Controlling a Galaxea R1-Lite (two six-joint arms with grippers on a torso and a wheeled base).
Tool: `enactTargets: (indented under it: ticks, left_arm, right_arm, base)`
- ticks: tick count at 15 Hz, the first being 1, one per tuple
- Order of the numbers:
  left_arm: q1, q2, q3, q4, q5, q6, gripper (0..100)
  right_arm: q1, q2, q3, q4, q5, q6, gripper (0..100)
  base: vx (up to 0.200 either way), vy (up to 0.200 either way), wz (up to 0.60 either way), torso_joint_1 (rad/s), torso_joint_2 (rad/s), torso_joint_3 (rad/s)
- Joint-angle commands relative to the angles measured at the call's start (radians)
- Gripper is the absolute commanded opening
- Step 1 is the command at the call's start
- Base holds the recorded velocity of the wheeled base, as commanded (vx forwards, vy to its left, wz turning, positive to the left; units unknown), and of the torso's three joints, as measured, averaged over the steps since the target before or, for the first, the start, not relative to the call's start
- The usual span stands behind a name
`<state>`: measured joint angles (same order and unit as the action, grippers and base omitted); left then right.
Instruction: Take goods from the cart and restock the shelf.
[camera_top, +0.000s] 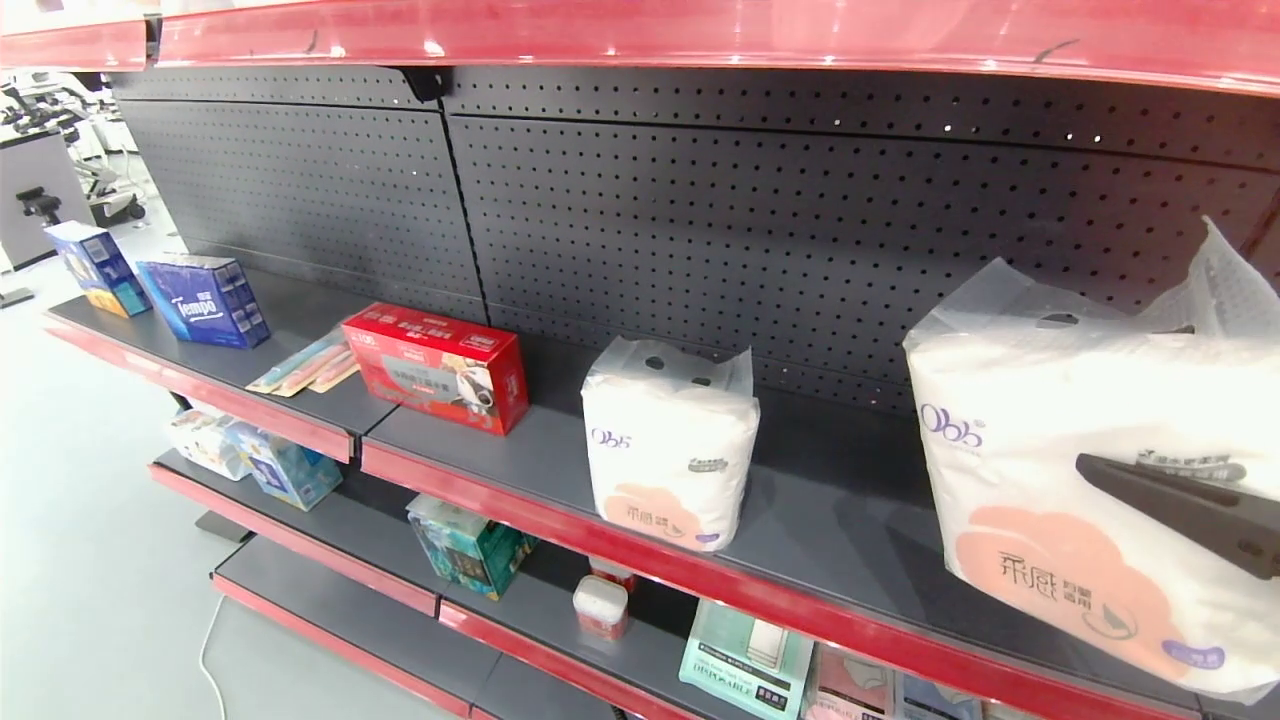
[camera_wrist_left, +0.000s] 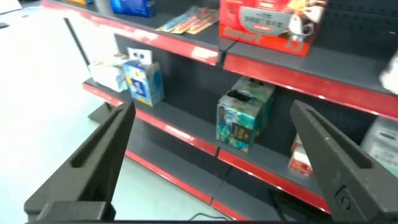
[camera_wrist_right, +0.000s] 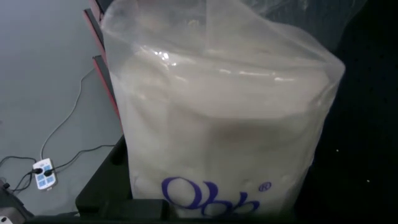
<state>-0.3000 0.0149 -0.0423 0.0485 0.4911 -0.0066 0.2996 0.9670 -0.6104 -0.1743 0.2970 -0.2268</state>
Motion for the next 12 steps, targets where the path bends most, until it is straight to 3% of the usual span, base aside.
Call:
enactTargets:
  ticks: [1,4,7,8,9,11,12]
  left_arm:
    - [-0.001,0.004,0.001,0.001,0.029,-0.003,100]
    - [0.055,0.117,-0.004,0.007,0.080,-0.001,100]
    - [0.243,0.162,-0.005,0.007,0.112,0.008,100]
    - [0.309,0.145,-0.005,0.007,0.101,0.008,100]
    - [0.323,0.100,-0.005,0.007,0.072,0.005,100]
    - [0.295,0.007,-0.010,0.014,-0.011,0.002,100]
    - [0.298,-0.012,-0.004,0.010,-0.054,-0.032,100]
  right_arm:
    - [0.000,0.007,0.003,-0.001,-0.001,0.000,0]
    - [0.000,0.012,0.005,-0.001,-0.001,0.000,0]
    - [0.000,0.013,0.006,-0.001,-0.002,0.000,0]
    - [0.000,0.013,0.006,-0.001,-0.002,0.000,0]
    - [0.000,0.013,0.008,-0.001,-0.002,0.000,0]
    - [-0.002,0.012,0.011,-0.001,-0.004,0.000,0]
    - [-0.002,0.012,0.011,-0.001,-0.004,0.000,0]
  base:
    - [0.000,0.000,0.00,0.000,0.00,0.000]
    - [0.000,0.000,0.00,0.000,0.00,0.000]
    - [0.000,0.000,0.00,0.000,0.00,0.000]
    - [0.000,0.000,0.00,0.000,0.00,0.000]
    - [0.000,0.000,0.00,0.000,0.00,0.000]
    - [0.000,0.000,0.00,0.000,0.00,0.000]
    - [0.000,0.000,0.00,0.000,0.00,0.000]
